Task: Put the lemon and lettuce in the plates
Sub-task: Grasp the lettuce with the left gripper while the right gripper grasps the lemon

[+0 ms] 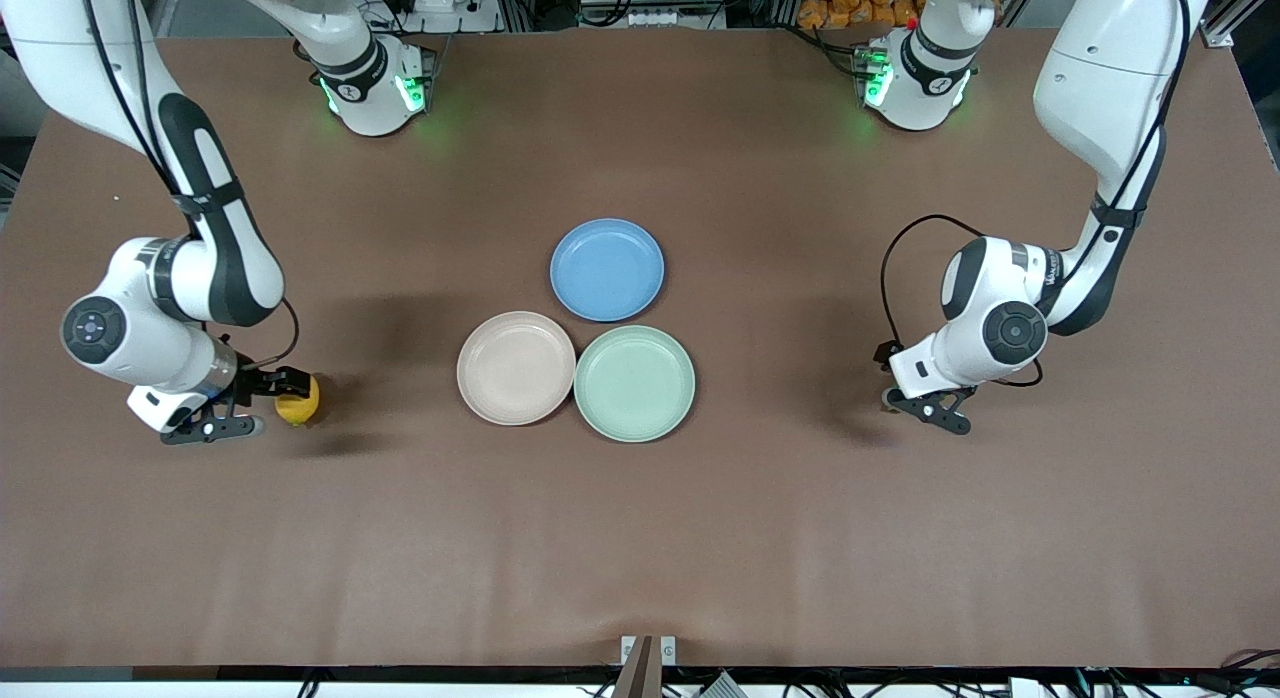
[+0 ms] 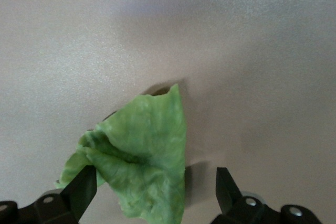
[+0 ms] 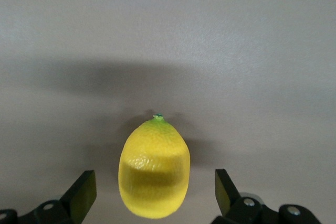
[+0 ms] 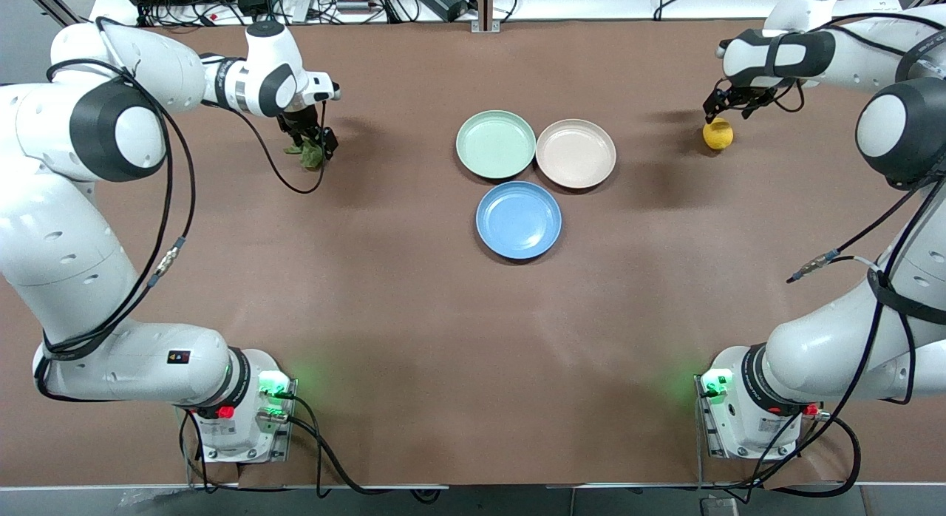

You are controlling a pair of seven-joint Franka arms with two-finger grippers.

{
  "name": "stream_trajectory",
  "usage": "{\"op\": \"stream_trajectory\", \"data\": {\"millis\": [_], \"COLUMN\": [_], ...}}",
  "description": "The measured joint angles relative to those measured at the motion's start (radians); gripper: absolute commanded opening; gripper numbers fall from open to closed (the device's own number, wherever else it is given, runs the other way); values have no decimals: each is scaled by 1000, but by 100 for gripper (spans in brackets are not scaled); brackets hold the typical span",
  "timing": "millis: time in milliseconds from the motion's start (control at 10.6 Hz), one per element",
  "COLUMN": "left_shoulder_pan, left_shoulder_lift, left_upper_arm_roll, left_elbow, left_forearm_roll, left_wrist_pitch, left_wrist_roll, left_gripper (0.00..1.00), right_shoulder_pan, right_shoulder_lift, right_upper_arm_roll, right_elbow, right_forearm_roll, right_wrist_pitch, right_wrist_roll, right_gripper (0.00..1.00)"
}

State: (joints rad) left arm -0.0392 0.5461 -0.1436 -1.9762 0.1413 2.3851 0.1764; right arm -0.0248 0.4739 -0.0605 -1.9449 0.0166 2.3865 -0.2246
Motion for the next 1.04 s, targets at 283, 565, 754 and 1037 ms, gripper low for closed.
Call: {"op": "stream_trajectory", "data": {"millis": [283, 565, 754, 1037], "left_shoulder_pan": [1, 23, 32, 29], "left_shoulder_lift": [4, 6, 7, 7], "left_upper_arm_roll": [1, 4, 4, 1], "left_elbow": [1, 4, 5, 6], "left_forearm_roll": [3, 5, 6, 6], "left_wrist_pitch": [0, 12, 14, 15], "left_wrist_roll": [0, 0, 1, 1], "left_gripper": [68, 0, 0, 0], "right_shoulder_pan": [0, -3, -4, -4], "right_shoulder_lift": [21, 53, 61, 61], "right_upper_arm_roll": [0, 0, 0, 0], "right_elbow": [-30, -50, -52, -53], "right_forearm_roll": [0, 0, 0, 0], "right_wrist_pitch": [77, 135, 143, 143], "right_wrist_roll": [0, 0, 0, 0], "right_gripper": [100, 85, 56, 33]}}
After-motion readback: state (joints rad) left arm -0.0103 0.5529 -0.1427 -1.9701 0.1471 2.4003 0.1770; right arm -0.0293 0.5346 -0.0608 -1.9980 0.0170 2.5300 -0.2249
